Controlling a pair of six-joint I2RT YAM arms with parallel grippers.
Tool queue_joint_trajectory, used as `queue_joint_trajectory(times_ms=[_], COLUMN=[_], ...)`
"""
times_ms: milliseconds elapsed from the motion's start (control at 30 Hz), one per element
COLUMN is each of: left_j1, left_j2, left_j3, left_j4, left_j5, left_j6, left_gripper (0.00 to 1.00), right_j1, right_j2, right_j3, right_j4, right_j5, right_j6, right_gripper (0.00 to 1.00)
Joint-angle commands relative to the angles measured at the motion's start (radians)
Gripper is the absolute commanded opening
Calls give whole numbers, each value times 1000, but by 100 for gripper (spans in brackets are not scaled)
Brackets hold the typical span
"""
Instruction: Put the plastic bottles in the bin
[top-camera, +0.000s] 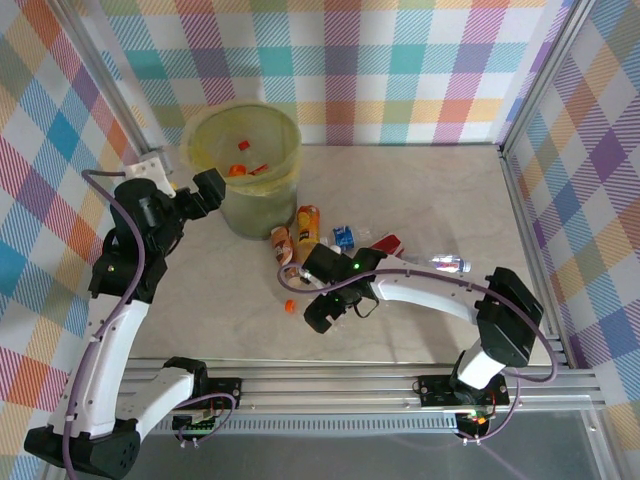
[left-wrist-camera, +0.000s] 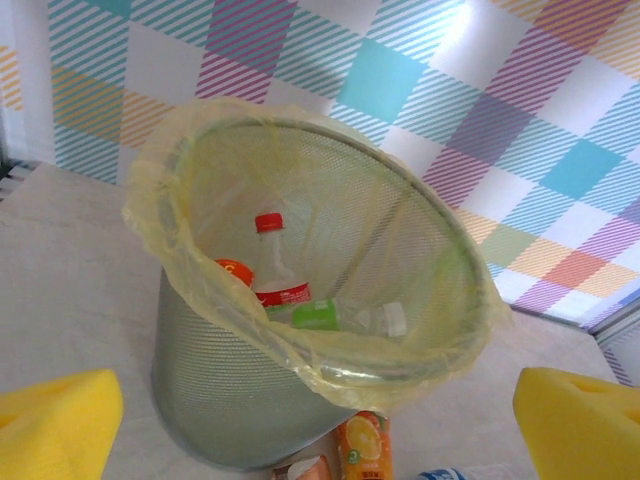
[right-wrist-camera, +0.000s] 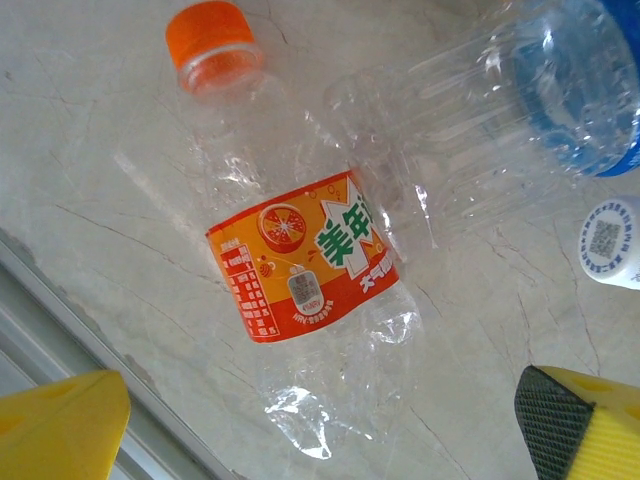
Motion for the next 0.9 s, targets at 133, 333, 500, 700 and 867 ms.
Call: queue_joint_trajectory(times_ms=[133, 333, 500, 700, 867], left_j1=[0, -1, -1, -1, -1], left_j2=[9, 4, 0, 0, 1], left_j3=[-11, -13, -13, -14, -16], left_j4=[28, 24, 19, 17, 17], left_j5=[-26, -36, -47, -50, -57], left_j6=[-27, -28, -28, -27, -26], left_gripper=[100, 100, 100, 100, 100], right_j1=[10, 15, 17, 18, 19], right_j2=[65, 111, 144, 168, 196], right_j3=[-41, -49, -50, -61, -65], right_j4=[2, 31, 56, 70, 81], right_j5=[-21, -36, -58, -72, -89], right_j6=[-22, -25, -33, -41, -42], right_gripper=[96, 94, 92, 90, 89])
